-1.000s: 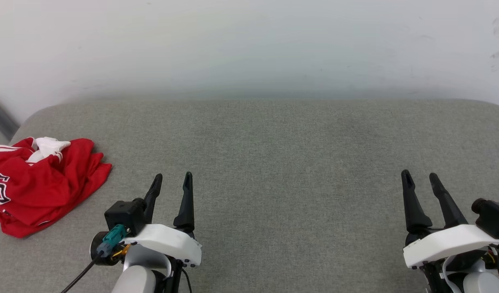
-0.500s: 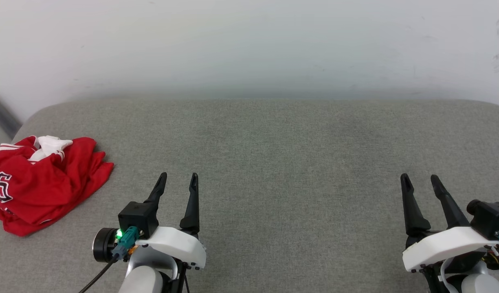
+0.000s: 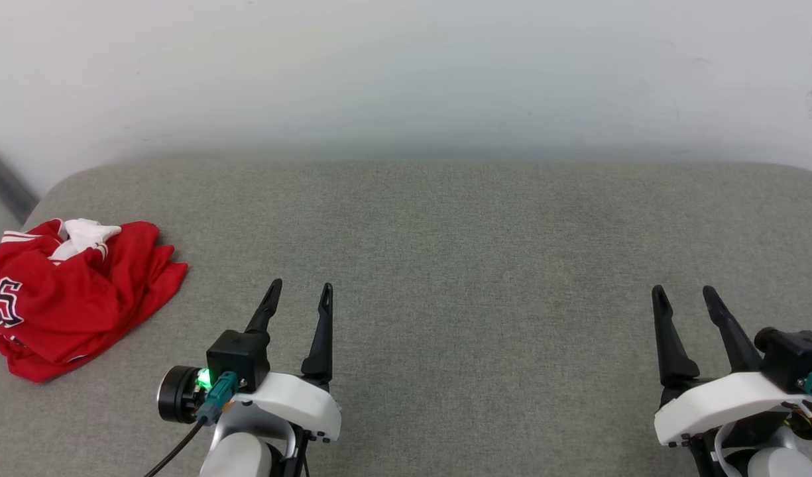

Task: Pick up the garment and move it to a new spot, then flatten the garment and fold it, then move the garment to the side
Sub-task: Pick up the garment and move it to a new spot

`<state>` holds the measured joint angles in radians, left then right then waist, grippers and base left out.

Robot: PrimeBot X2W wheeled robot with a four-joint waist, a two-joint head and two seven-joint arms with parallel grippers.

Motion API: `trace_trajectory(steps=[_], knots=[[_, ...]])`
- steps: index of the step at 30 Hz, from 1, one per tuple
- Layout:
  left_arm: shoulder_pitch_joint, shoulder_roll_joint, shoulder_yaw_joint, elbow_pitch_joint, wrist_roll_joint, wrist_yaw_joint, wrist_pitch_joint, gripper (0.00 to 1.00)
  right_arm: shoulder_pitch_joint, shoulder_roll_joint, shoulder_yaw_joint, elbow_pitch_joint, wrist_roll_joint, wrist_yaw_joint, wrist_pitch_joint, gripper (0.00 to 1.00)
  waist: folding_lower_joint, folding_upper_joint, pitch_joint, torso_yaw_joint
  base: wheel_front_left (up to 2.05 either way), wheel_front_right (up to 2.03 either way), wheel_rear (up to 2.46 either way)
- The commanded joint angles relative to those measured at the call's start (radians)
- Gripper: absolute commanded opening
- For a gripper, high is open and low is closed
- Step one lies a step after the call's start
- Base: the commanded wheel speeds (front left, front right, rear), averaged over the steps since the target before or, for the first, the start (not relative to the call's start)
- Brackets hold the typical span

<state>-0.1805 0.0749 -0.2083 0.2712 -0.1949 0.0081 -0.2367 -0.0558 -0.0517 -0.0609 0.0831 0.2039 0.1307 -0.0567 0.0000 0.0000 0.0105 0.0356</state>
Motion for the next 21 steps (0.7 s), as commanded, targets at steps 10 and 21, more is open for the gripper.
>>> trace_trajectory(steps=[10, 21], knots=[[-0.022, -0.012, 0.006, 0.02, 0.058, -0.013, -0.025, 1.0, 0.001, 0.002, -0.004, 0.007, -0.068, 0.0, -0.013, 1.0, 0.0, 0.0, 0.003, 0.003, 0.0, 0.0, 0.0], [-0.025, -0.021, 0.024, 0.04, 0.017, -0.038, -0.029, 1.0, -0.01, 0.002, -0.002, 0.023, -0.067, 0.0, -0.019, 1.0, 0.0, 0.0, 0.005, 0.004, 0.0, 0.0, 0.0]])
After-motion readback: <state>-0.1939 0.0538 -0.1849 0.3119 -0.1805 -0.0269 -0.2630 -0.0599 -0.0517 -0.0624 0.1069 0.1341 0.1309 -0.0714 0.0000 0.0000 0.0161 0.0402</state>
